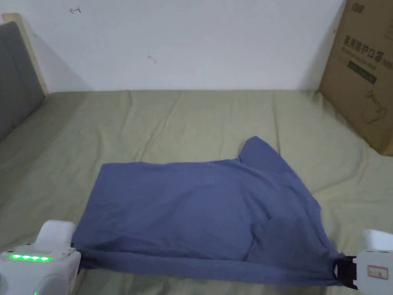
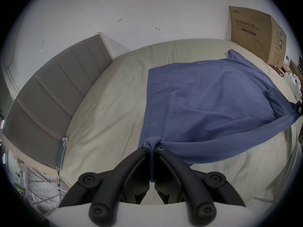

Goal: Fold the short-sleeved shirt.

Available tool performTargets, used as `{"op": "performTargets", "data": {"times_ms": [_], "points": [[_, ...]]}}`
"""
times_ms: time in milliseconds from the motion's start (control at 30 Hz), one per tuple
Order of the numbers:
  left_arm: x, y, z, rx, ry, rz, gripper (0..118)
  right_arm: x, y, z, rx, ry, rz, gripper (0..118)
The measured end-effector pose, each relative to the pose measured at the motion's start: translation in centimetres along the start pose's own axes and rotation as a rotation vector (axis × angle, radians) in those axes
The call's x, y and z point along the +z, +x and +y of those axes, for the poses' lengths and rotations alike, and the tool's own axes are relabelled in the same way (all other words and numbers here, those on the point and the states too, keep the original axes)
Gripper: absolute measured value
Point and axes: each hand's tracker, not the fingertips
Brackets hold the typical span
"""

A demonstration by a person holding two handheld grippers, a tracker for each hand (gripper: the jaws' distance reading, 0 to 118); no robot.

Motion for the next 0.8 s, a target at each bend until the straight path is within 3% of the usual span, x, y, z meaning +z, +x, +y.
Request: {"op": "performTargets", "data": {"times_ms": [67, 167, 200, 233, 267, 300, 333, 367, 400, 433, 567, 600, 633, 667, 700, 733, 800], "points": [[0.8, -0.3, -2.1, 0.039, -0.023, -0.021, 2, 0.4, 0.7, -1.7, -0.042, -0.010, 0.005, 4], [1.2, -0.6, -4.3, 0.063, -0.031, -0.036, 5, 0.6, 1.1, -3.4, -0.043, -0.010, 0.014, 4], [1.2, -0.6, -4.5, 0.073, -0.037, -0.035, 12, 0.6, 1.1, -3.7, -0.046, -0.004, 0.021, 4], [1.4, -0.7, -4.8, 0.102, -0.035, -0.040, 31, 0.6, 1.0, -4.0, -0.051, 0.002, 0.024, 9], [1.7, -0.8, -4.9, 0.129, -0.024, -0.047, 39, 0.6, 1.0, -4.1, -0.047, 0.005, 0.026, 12], [1.9, -1.1, -4.8, 0.135, -0.034, -0.054, 39, 0.8, 0.9, -4.3, -0.024, 0.015, 0.009, 12], [1.9, -1.4, -4.7, 0.135, -0.053, -0.066, 69, 1.1, 0.7, -4.4, 0.010, 0.029, -0.035, 31], [2.3, -1.6, -4.9, 0.155, -0.051, -0.068, 97, 1.3, 0.7, -4.4, 0.038, 0.035, -0.053, 56], [3.0, -1.9, -5.0, 0.181, -0.028, -0.079, 111, 1.6, 0.7, -4.3, 0.052, 0.042, -0.061, 81], [4.0, -2.1, -5.0, 0.198, 0.000, -0.093, 109, 2.3, 0.7, -4.3, 0.044, 0.060, -0.049, 88], [6.8, -2.2, -5.5, 0.246, 0.014, -0.120, 105, 4.6, 0.6, -4.3, 0.054, 0.135, 0.011, 88], [6.5, -2.6, -6.1, 0.262, 0.017, -0.148, 97, 5.0, 0.4, -4.5, 0.050, 0.143, 0.026, 87], [6.8, -2.5, -6.5, 0.262, 0.014, -0.157, 71, 5.4, 0.1, -4.7, 0.054, 0.146, 0.048, 79], [6.8, -2.2, -7.0, 0.256, 0.007, -0.157, 41, 5.6, 0.0, -5.0, 0.061, 0.147, 0.058, 60], [6.8, -1.7, -7.7, 0.251, 0.007, -0.149, 11, 5.8, -0.3, -5.5, 0.060, 0.144, 0.053, 34], [6.6, -1.2, -8.4, 0.224, 0.021, -0.103, 1, 5.7, -0.8, -6.0, 0.059, 0.145, 0.028, 10], [6.3, -0.8, -9.2, 0.224, 0.003, -0.087, 0, 5.2, -1.0, -6.9, 0.064, 0.143, 0.016, 3]]}}
